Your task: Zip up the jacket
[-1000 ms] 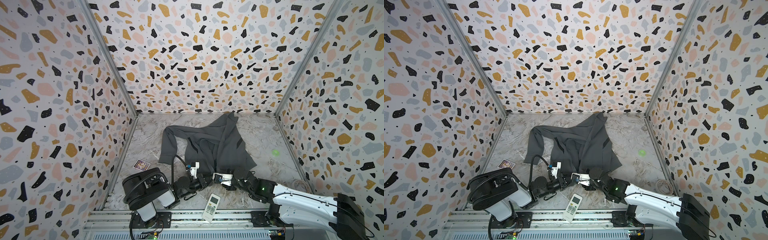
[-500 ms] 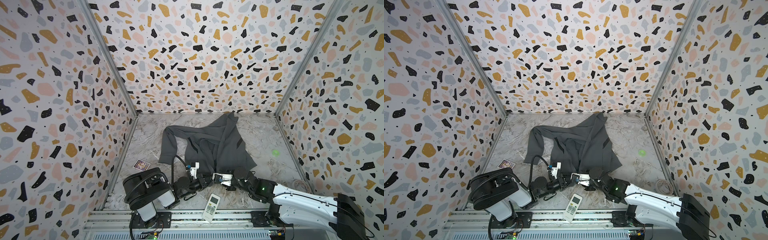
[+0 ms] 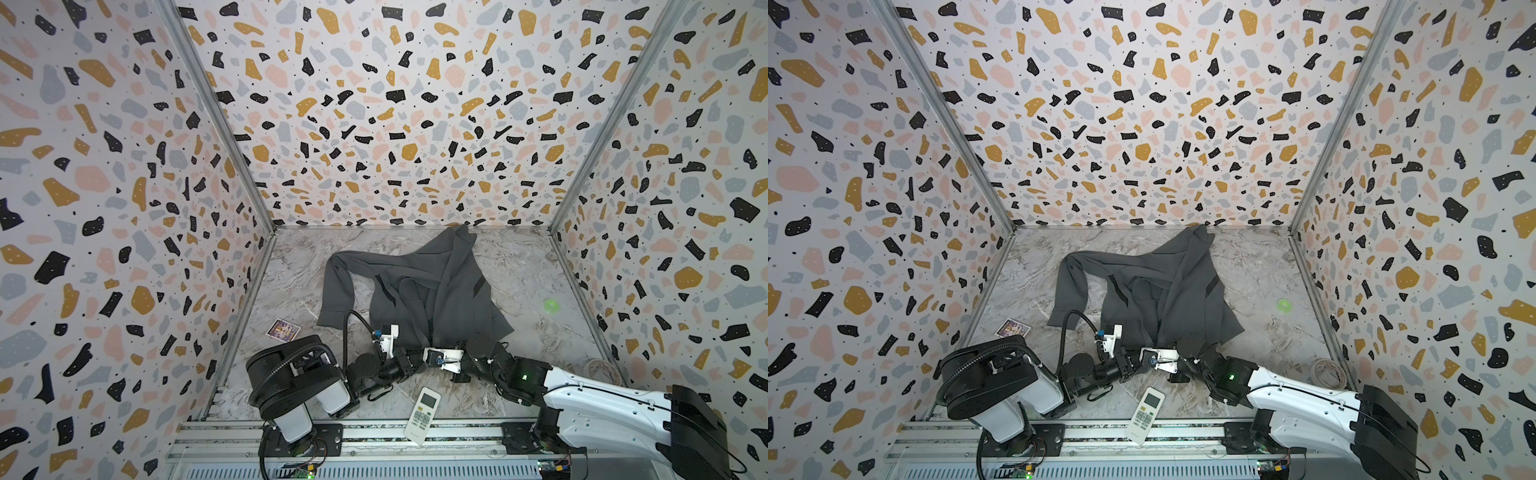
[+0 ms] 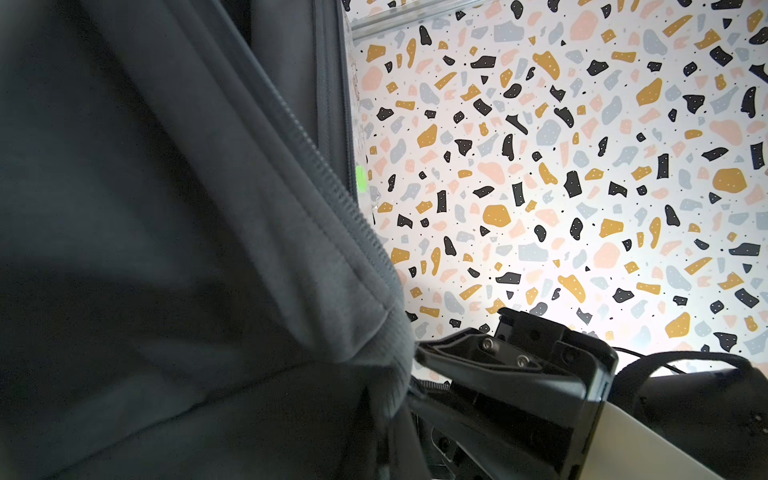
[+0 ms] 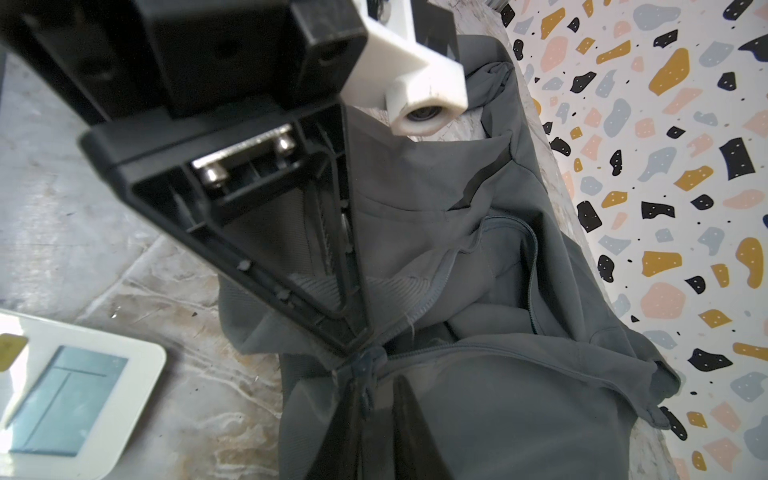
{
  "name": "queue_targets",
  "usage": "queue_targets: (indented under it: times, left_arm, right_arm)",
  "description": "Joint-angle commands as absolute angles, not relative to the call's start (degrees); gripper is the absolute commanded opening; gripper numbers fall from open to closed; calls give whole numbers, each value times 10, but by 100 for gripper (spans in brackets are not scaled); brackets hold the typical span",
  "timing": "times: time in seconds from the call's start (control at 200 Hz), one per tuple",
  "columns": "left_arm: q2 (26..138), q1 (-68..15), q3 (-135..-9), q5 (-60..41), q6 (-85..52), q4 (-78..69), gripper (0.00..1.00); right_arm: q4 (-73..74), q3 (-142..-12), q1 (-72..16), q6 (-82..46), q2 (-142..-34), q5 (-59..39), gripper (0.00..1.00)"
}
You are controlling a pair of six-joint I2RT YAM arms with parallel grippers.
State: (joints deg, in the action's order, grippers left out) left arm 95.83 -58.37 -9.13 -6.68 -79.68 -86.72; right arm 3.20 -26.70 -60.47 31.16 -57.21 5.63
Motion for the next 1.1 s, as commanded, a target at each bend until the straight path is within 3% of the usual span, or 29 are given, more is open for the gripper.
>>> queue_targets:
  times: [0.0, 0.215, 0.295, 0.776, 1.096]
  left_arm:
    - [961, -590, -89, -83, -788, -910, 0]
    - [956, -590, -90, -89, -781, -900, 0]
    - [949, -590, -91, -91, -773, -886, 0]
    - [856, -592, -118, -96, -657, -659, 0]
    - [859, -592, -124, -104, -628, -619, 0]
  right_arm:
    - [42, -273, -603, 309, -577, 44, 15]
    - [48, -278, -601, 314, -597, 41, 10]
    - [49, -283, -596, 316, -603, 39, 0]
    - [33, -337, -520, 335, -648, -58, 0]
    - [29, -366, -480, 339, -671, -78, 0]
